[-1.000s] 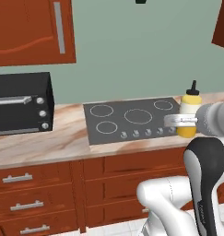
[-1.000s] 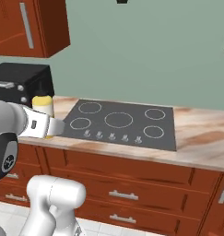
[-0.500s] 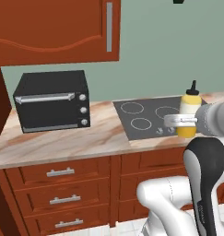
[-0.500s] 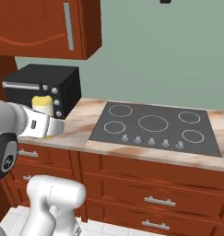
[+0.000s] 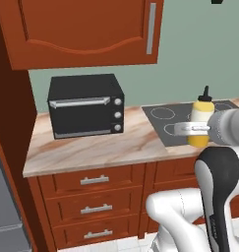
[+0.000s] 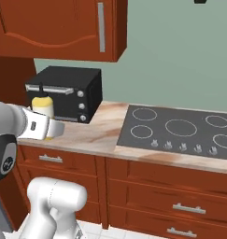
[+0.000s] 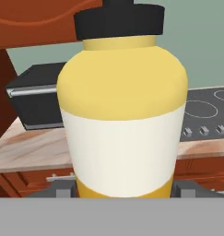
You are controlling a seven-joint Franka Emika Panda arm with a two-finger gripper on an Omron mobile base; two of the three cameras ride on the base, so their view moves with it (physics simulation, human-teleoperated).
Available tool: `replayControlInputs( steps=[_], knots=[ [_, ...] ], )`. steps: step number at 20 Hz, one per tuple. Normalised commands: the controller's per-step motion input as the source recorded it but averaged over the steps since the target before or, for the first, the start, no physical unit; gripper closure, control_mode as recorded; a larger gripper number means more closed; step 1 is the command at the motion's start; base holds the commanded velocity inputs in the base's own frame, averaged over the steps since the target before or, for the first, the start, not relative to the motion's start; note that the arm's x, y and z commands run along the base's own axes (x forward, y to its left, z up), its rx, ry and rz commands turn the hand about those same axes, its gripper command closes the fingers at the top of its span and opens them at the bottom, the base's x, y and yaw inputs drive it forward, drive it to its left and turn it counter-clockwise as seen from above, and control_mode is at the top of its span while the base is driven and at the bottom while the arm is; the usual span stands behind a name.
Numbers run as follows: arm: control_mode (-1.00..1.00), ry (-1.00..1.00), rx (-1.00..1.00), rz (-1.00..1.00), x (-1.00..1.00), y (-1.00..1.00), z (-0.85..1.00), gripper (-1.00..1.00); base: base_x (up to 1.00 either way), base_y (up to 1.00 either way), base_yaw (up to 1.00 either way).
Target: Take 2 condiments from the cabinet and move them on the counter near the stove.Make sure the condiments are lined up with each other, next to each other.
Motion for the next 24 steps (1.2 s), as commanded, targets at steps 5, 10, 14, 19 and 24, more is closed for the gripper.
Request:
replayControlInputs(
  steps=[5,10,14,19,24],
  knots=[
    [1.0,0.0,0.0,0.0,0.0,0.0,0.0,1.0,0.12,0.32,0.0],
    [1.0,0.0,0.0,0.0,0.0,0.0,0.0,1.0,0.22,0.49,0.0],
    [1.0,0.0,0.0,0.0,0.0,0.0,0.0,1.0,0.21,0.49,0.01],
    [1.0,0.0,0.0,0.0,0.0,0.0,0.0,1.0,0.46,0.15,0.0],
    [1.0,0.0,0.0,0.0,0.0,0.0,0.0,1.0,0.68,0.02,0.0]
  ],
)
